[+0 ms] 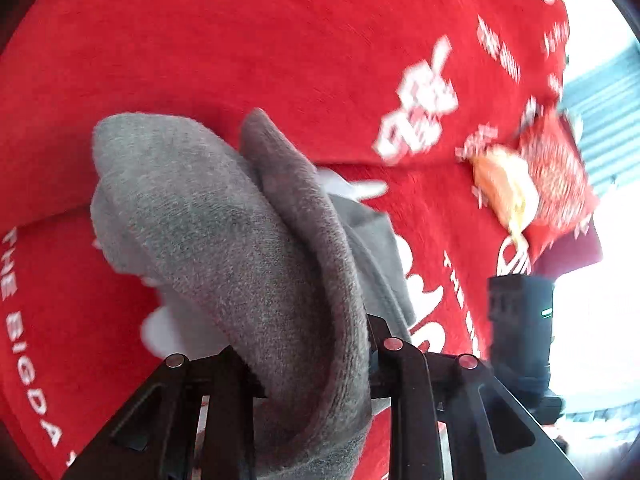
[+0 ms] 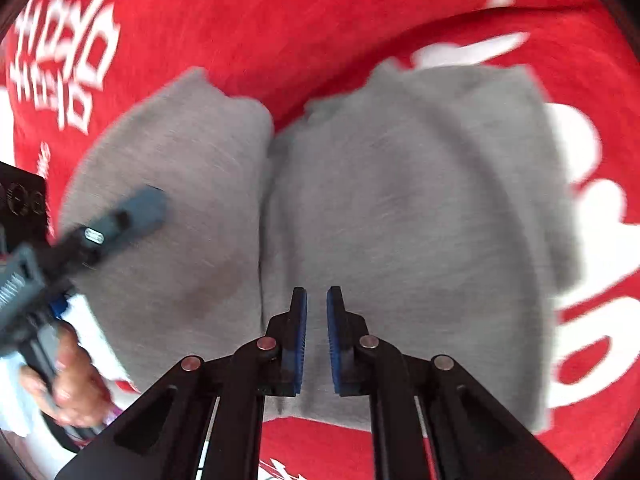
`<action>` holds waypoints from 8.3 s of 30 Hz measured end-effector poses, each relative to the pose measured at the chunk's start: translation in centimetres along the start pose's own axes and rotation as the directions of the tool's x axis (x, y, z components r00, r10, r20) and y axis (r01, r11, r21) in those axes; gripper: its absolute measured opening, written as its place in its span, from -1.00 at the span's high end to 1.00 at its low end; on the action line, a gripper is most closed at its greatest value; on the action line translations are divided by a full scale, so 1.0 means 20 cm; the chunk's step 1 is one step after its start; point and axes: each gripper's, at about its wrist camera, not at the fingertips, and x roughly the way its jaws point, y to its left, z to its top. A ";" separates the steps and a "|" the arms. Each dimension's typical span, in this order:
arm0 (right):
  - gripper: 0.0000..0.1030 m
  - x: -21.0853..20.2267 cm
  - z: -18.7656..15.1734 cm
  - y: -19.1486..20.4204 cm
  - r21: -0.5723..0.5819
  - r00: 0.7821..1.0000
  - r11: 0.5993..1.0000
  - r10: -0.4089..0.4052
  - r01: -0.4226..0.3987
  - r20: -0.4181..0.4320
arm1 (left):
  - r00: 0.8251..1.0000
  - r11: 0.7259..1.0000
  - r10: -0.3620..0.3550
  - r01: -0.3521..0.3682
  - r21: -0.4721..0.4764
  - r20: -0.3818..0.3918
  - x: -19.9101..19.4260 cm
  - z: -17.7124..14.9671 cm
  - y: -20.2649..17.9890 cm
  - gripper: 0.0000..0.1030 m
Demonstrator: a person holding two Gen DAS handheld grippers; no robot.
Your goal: Fold small clothes
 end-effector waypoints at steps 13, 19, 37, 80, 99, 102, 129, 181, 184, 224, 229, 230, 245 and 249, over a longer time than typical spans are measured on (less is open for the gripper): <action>0.70 -0.04 0.02 -0.42 0.217 0.992 0.968 0.129 -0.128 0.009 | 0.985 0.977 0.164 -0.155 0.144 -0.054 0.33 -0.04 -0.38 -0.53; -0.14 -0.08 0.07 -0.61 0.408 0.935 0.842 0.326 -0.353 0.138 | 0.987 0.982 0.152 -0.157 0.102 0.054 0.06 -0.05 -0.35 -0.54; 0.74 -0.09 0.38 -0.23 0.066 0.993 0.993 0.105 -0.101 -0.060 | 0.893 0.866 0.449 -0.444 -0.229 -0.031 0.00 -0.29 0.25 -0.54; 0.33 -0.19 -0.15 -0.40 -0.089 0.949 0.964 -0.263 0.251 -0.174 | 0.886 0.884 0.427 -0.451 -0.122 -0.178 0.15 -0.69 0.06 -0.74; -0.04 -0.42 -0.20 -0.35 0.018 0.935 0.937 -0.347 0.349 -0.074 | 0.888 0.879 0.436 -0.455 -0.143 -0.147 -0.05 -0.80 0.12 -0.74; -0.09 -0.42 -0.22 -0.35 0.036 0.935 0.936 -0.346 0.349 -0.074 | 0.887 0.878 0.437 -0.456 -0.144 -0.149 -0.08 -0.80 0.14 -0.74; -0.64 -0.34 -0.39 -0.23 0.051 0.944 0.944 -0.324 0.327 -0.068 | 0.895 0.877 0.422 -0.444 -0.182 -0.145 -0.10 -0.82 0.22 -1.00; -0.66 -0.03 0.55 -0.37 0.006 0.960 0.993 0.113 -0.115 -0.256 | 0.979 0.931 0.139 -0.181 -0.318 -0.150 0.33 -0.20 0.29 -1.00; -0.66 -0.07 0.55 -0.42 -0.023 0.956 0.991 0.117 -0.128 -0.270 | 0.982 0.941 0.122 -0.162 -0.298 -0.146 0.36 -0.19 0.28 -1.00; 0.32 -0.14 0.04 -0.07 0.246 0.859 0.875 0.468 -0.417 -0.210 | 0.998 0.969 0.053 -0.046 -0.241 0.021 -0.42 -0.55 0.25 0.06; 0.32 0.05 -0.17 -0.01 0.255 0.849 0.887 0.449 -0.385 -0.279 | 0.992 0.953 0.122 -0.127 -0.274 -0.037 -0.42 -0.78 0.42 0.06; 0.32 0.09 -0.19 0.00 0.244 0.853 0.897 0.430 -0.368 -0.296 | 0.990 0.948 0.130 -0.138 -0.287 -0.047 -0.41 -0.82 0.46 0.06; 0.82 0.10 -0.13 0.09 -0.220 0.946 0.960 -0.227 0.176 -0.233 | 0.946 0.879 0.320 -0.316 -0.358 -0.049 -0.39 -0.97 0.68 0.02; 0.69 0.19 -0.17 0.08 -0.356 0.917 0.890 -0.360 0.284 -0.169 | 0.932 0.859 0.360 -0.351 -0.372 -0.047 -0.37 -0.98 0.72 -0.42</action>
